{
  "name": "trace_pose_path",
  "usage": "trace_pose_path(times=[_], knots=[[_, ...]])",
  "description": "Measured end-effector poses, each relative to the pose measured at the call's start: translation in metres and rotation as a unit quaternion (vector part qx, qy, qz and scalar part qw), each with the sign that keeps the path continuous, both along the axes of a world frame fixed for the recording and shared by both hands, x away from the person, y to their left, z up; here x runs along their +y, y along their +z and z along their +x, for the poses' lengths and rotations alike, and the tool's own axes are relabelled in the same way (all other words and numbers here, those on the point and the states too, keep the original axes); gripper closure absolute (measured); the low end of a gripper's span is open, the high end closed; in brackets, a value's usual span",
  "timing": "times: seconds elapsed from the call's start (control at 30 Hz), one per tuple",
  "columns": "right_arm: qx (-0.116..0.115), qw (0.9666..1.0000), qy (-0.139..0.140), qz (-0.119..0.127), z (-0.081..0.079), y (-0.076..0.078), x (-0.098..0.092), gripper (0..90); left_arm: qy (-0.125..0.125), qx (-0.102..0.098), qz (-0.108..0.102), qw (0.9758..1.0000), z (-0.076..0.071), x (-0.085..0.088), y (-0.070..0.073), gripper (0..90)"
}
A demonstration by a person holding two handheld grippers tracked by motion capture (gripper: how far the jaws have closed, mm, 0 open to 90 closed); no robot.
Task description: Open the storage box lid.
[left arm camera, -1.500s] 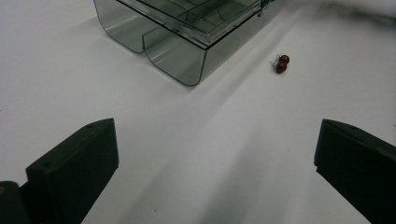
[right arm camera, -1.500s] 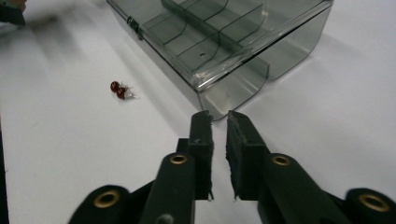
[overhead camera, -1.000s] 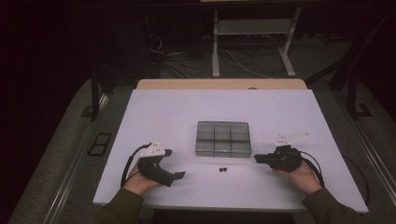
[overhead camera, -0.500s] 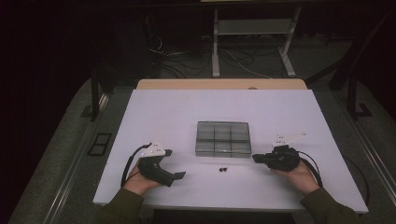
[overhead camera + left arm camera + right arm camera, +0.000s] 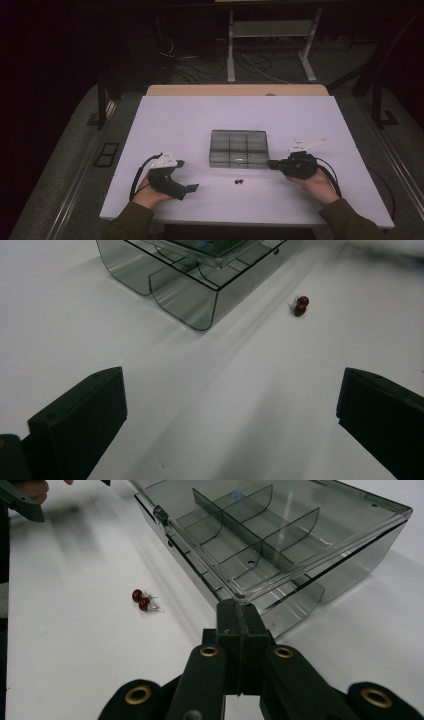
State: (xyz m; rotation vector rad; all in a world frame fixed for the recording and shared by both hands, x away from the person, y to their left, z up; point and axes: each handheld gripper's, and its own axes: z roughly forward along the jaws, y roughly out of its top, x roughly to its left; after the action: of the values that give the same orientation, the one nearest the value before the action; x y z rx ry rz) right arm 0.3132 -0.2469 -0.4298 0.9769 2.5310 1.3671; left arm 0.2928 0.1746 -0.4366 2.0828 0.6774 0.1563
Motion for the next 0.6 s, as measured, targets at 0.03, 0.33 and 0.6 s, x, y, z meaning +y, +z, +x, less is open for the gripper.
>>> trace_pose_path(times=[0.03,0.33,0.6], knots=[[0.000,1.0000,0.000,0.000,0.0000,0.0000,0.0000,89.1,0.000,0.000,0.000,1.0000,0.0000,0.0000,0.0000,0.0],[-0.008,1.0000,-0.001,0.003,0.0021,0.0038,-0.0004,89.1,0.000,0.000,-0.001,1.0000,-0.0004,-0.0002,0.0003,0.0],[-0.012,0.9999,-0.004,0.004,0.0052,0.0058,0.0024,89.1,-0.001,0.000,-0.001,1.0000,-0.0001,-0.0006,0.0001,0.0]])
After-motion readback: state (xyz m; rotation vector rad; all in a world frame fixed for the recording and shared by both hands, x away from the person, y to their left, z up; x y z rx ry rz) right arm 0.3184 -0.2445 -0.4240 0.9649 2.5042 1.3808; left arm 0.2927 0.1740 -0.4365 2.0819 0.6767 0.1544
